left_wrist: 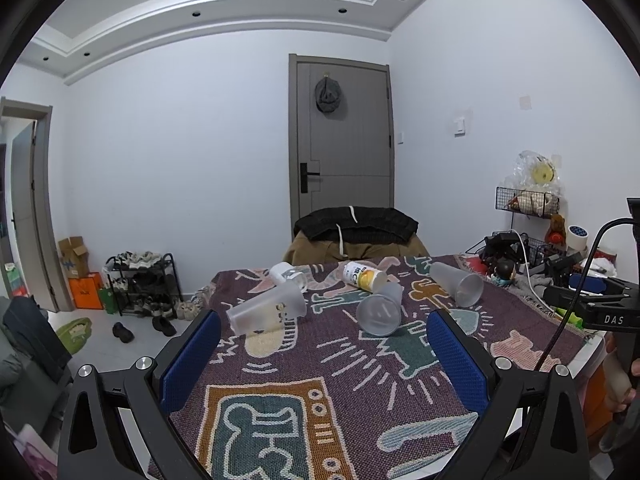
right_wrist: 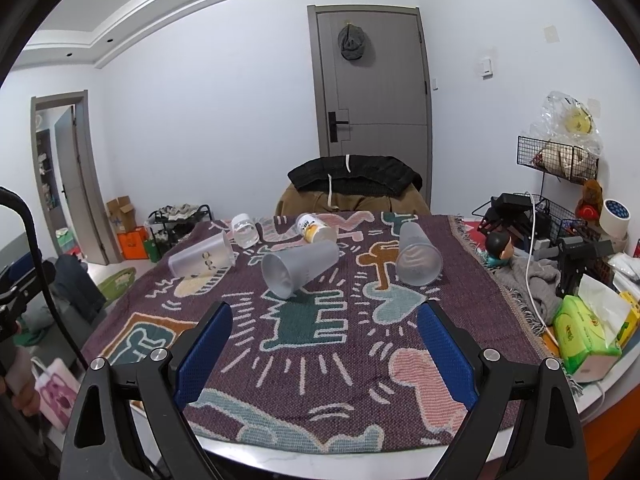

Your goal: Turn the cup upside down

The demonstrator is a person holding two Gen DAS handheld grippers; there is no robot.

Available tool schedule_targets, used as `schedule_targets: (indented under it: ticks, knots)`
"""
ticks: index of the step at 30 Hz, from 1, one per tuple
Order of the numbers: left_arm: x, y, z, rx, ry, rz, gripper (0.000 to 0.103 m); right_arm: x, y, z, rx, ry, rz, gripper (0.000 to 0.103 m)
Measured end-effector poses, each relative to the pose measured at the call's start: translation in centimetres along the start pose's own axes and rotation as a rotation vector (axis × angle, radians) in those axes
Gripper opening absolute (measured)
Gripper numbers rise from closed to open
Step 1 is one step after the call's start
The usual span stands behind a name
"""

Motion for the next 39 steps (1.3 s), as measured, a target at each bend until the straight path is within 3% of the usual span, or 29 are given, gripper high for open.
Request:
schedule_targets:
  ticks: [14, 19, 31, 39]
  knots:
    - [1.0, -0.4, -0.4, 0.007, 0.001, 0.002, 0.103, 0.0, -0.5, 0.1, 0.012, -0.023, 0.022, 0.094]
    - [0.8, -0.8, -0.2, 0.008, -0.001, 0.023, 0.103, -1.5, -1.7, 0.1, 0.078, 0.011, 0.032, 0.094]
    - [-1.0, -3.3, 1.5, -0.026, 0.024, 0.012, 0.103, -4.4, -6.4, -2.6, 0.106, 0.062, 0.085, 0.094]
    - [0.0, -5.9, 4.0, -0.066, 0.075, 0.061, 0.103, -6.2, -10.4, -4.8, 0.113, 0.133, 0.146, 0.094]
Point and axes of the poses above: each gripper's, at about its wrist camera, not at the fingertips, and y roughly against the way its jaws point, z to its left, x to its underside, the point moved 10 cm from there along -y, roughly the way its jaws point, and after that the axes turned 9 degrees about -z, right-handed, at the moved point
